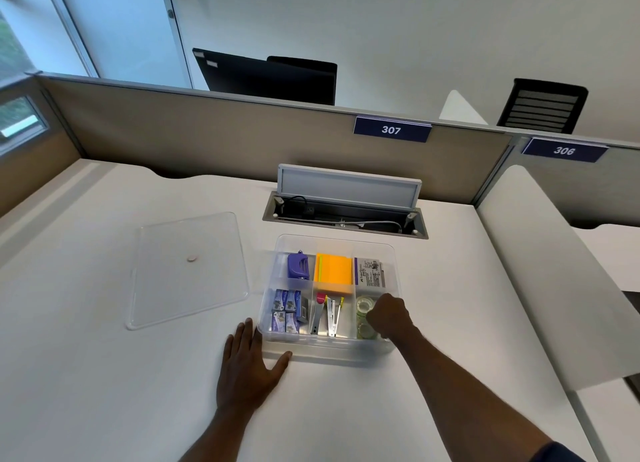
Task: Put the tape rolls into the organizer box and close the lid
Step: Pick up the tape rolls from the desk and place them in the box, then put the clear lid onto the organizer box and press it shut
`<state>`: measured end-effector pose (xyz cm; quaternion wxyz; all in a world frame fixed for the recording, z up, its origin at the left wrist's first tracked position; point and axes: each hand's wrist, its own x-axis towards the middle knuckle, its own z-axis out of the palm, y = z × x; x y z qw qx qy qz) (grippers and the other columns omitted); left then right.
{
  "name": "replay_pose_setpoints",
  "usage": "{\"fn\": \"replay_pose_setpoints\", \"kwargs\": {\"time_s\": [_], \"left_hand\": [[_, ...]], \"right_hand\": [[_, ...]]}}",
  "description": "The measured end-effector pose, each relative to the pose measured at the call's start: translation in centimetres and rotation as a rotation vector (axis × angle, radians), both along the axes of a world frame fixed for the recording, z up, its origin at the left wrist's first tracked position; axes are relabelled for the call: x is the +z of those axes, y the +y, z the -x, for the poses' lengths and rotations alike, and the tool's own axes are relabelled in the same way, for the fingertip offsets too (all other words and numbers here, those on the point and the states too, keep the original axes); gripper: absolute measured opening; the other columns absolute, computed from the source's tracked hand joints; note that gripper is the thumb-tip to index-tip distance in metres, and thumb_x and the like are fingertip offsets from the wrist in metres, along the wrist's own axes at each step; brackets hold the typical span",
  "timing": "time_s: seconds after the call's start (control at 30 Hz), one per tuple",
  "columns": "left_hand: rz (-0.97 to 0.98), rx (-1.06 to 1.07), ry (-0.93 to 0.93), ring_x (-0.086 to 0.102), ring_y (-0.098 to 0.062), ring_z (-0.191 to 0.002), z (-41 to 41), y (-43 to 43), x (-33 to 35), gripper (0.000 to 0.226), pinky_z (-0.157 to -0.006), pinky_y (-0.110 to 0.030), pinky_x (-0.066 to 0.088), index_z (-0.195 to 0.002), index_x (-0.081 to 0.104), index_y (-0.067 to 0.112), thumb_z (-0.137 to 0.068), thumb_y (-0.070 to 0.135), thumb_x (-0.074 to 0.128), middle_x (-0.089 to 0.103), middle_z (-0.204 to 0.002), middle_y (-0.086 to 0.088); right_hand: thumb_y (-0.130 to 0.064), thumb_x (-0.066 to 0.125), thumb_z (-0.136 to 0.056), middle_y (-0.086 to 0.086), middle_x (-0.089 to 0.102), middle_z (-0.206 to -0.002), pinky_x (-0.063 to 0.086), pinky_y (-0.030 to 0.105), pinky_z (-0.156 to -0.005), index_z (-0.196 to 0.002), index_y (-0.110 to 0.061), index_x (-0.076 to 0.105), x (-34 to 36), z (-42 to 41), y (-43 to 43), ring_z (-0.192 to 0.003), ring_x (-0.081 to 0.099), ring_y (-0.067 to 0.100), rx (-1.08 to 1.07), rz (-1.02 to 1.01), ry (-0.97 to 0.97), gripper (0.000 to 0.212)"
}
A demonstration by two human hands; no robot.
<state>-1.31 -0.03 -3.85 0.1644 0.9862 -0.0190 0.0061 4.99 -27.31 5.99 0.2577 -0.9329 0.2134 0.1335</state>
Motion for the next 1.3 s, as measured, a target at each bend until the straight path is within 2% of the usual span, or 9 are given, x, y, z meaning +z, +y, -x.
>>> {"fn": "replay_pose_setpoints", "kwargs": {"time_s": [0.1,0.27,0.33,0.43,0.53,0.7,0.93,1.17,1.3], "left_hand": [[0.052,0.006,0.010,0.023,-0.024,-0.145,0.0,0.2,0.0,0.082,-0.120,-0.040,0.016,-0.143,0.035,0.010,-0.076,0.057,0.036,0.031,-0.154,-0.011],[0.214,0.065,0.017,0.028,-0.021,-0.143,0.0,0.6,0.4,0.068,-0.120,-0.034,0.014,-0.138,0.044,0.007,-0.073,0.029,0.046,0.039,-0.150,-0.009],[0.290,0.097,0.020,0.031,-0.021,-0.141,0.1,0.8,0.6,0.066,-0.119,-0.033,0.016,-0.137,0.045,0.006,-0.074,0.026,0.045,0.041,-0.149,-0.009],[0.364,0.109,0.058,0.036,-0.022,-0.139,-0.5,1.5,1.2,0.056,-0.117,-0.033,0.021,-0.138,0.044,0.008,-0.084,0.024,0.045,0.042,-0.148,-0.009],[0.453,0.191,0.011,0.051,-0.025,-0.126,-1.6,2.5,2.2,0.039,-0.111,-0.035,0.034,-0.128,0.056,0.007,-0.089,0.008,0.051,0.057,-0.135,-0.012],[0.588,0.301,-0.148,0.063,-0.030,-0.109,-4.8,4.7,5.2,0.032,-0.101,-0.039,0.046,-0.113,0.066,0.003,-0.084,-0.002,0.054,0.069,-0.116,-0.016],[0.597,0.469,-0.171,0.057,-0.033,-0.116,-8.6,10.5,6.9,0.034,-0.104,-0.040,0.042,-0.119,0.061,0.001,-0.086,0.008,0.057,0.063,-0.124,-0.019],[0.301,0.695,0.085,0.028,-0.040,-0.136,-11.0,16.2,5.1,0.057,-0.112,-0.053,0.024,-0.132,0.042,-0.001,-0.081,0.020,0.057,0.035,-0.144,-0.028],[0.326,0.822,0.255,0.033,-0.038,-0.129,-11.4,17.0,5.1,0.047,-0.104,-0.052,0.029,-0.119,0.043,0.002,-0.079,0.024,0.055,0.039,-0.135,-0.025]], "right_hand": [[-0.013,0.060,-0.082,0.021,0.067,-0.113,0.056,0.030,-0.075,-0.109,0.003,0.060,1.3,-0.7,0.5,-0.100,0.067,0.036,-0.026,0.036,-0.149,0.031],[-0.010,0.058,-0.079,0.014,0.069,-0.085,0.045,0.021,-0.052,-0.082,-0.002,0.058,3.7,-2.3,1.1,-0.077,0.067,0.032,-0.032,-0.055,-0.252,0.008],[-0.008,0.056,-0.079,0.006,0.057,-0.064,0.036,0.018,-0.046,-0.066,-0.005,0.049,4.0,-2.7,1.5,-0.068,0.061,0.029,0.011,-0.053,-0.281,0.015],[-0.004,0.053,-0.079,0.008,0.053,-0.061,0.036,0.024,-0.055,-0.059,-0.005,0.044,4.3,-3.0,2.9,-0.060,0.052,0.023,0.038,-0.059,-0.338,0.022],[-0.005,0.054,-0.078,0.007,0.049,-0.050,0.029,0.020,-0.046,-0.049,-0.006,0.043,4.9,-3.5,5.4,-0.047,0.044,0.019,0.052,-0.071,-0.386,0.031],[-0.011,0.052,-0.085,0.020,0.071,-0.089,0.038,0.025,-0.063,-0.083,0.003,0.068,6.1,-5.4,11.4,-0.084,0.065,0.034,0.113,-0.076,-0.398,0.022],[-0.013,0.050,-0.084,0.020,0.071,-0.095,0.046,0.029,-0.073,-0.085,0.002,0.068,5.4,-7.7,20.0,-0.093,0.064,0.035,0.234,-0.057,-0.360,0.024],[-0.023,0.054,-0.084,0.024,0.061,-0.120,0.047,0.031,-0.088,-0.109,0.005,0.059,1.8,-8.7,24.8,-0.113,0.056,0.037,0.292,-0.102,-0.047,0.038],[-0.025,0.055,-0.082,0.021,0.050,-0.130,0.046,0.035,-0.094,-0.123,-0.002,0.048,0.3,-7.9,26.1,-0.119,0.051,0.035,0.206,-0.167,0.097,0.047]]}}
